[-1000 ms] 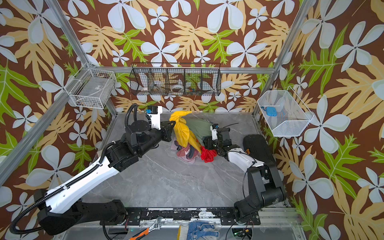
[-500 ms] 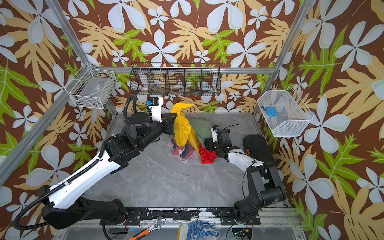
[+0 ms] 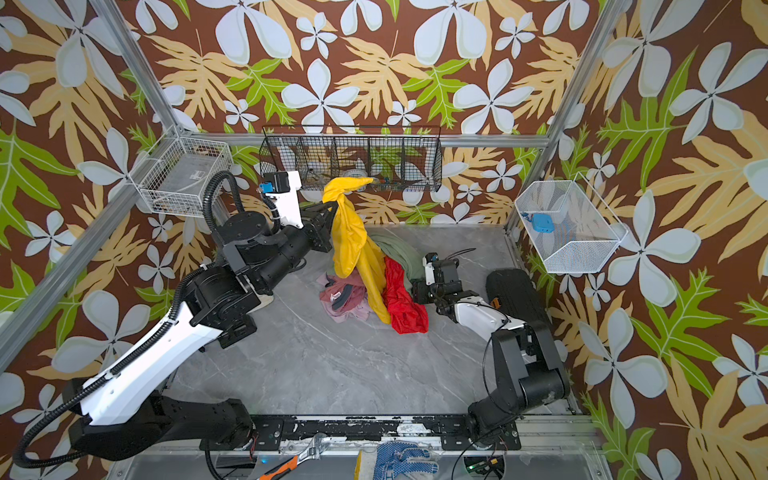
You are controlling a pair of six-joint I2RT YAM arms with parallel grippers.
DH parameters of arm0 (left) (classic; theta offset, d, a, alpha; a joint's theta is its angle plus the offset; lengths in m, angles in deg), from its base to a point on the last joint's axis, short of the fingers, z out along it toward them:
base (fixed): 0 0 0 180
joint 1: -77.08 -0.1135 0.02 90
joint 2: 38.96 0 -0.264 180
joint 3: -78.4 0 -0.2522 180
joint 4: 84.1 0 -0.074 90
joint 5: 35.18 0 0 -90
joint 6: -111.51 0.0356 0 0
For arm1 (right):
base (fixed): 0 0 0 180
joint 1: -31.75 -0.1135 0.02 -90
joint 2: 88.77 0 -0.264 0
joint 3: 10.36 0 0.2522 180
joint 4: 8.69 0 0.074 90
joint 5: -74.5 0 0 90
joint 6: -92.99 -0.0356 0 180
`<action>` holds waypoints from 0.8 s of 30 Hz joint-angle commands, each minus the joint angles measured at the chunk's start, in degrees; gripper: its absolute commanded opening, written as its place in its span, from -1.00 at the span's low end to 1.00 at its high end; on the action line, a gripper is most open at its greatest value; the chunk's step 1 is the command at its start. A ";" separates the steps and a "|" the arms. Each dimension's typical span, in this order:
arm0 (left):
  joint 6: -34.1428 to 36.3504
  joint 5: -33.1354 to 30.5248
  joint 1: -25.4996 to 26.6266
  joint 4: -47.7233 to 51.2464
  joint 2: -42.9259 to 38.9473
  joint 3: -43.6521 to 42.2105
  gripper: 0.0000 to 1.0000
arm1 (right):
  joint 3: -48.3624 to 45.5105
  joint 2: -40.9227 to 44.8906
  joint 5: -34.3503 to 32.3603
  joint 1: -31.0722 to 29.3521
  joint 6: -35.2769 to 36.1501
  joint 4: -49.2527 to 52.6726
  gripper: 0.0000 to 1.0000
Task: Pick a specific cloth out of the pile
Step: 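Lift the yellow cloth high with the left gripper while the right holds the T-shirt down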
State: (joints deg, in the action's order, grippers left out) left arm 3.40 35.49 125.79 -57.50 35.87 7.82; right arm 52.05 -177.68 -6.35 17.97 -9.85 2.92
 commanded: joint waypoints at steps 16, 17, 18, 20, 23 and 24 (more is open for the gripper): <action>3.62 -6.97 -1.12 4.17 -0.50 6.61 -1.00 | 3.47 4.13 2.89 -4.52 -0.92 2.72 0.40; 4.49 -6.87 -1.09 4.75 -0.22 8.05 -1.00 | 4.01 4.31 2.69 -4.65 -1.12 3.06 0.39; 5.34 -6.86 -1.08 5.00 0.09 9.30 -1.00 | 4.67 4.43 2.19 -4.99 -1.22 3.64 0.39; 6.47 -5.72 -1.13 5.09 0.64 11.19 -1.00 | 5.67 4.45 0.98 -5.49 -1.04 5.16 0.39; 7.50 -2.60 -1.07 5.26 1.69 13.47 -1.00 | 6.59 3.80 -0.50 -5.92 -1.02 6.66 0.39; 7.64 -1.34 -1.08 5.56 2.02 14.09 -1.00 | 6.84 3.52 -0.62 -6.15 -1.28 6.81 0.39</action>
State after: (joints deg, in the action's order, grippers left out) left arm 8.75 31.25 124.85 -49.65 37.44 20.32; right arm 58.17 -173.65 -5.24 12.09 -10.33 8.32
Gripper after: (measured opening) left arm 0.080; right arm 0.696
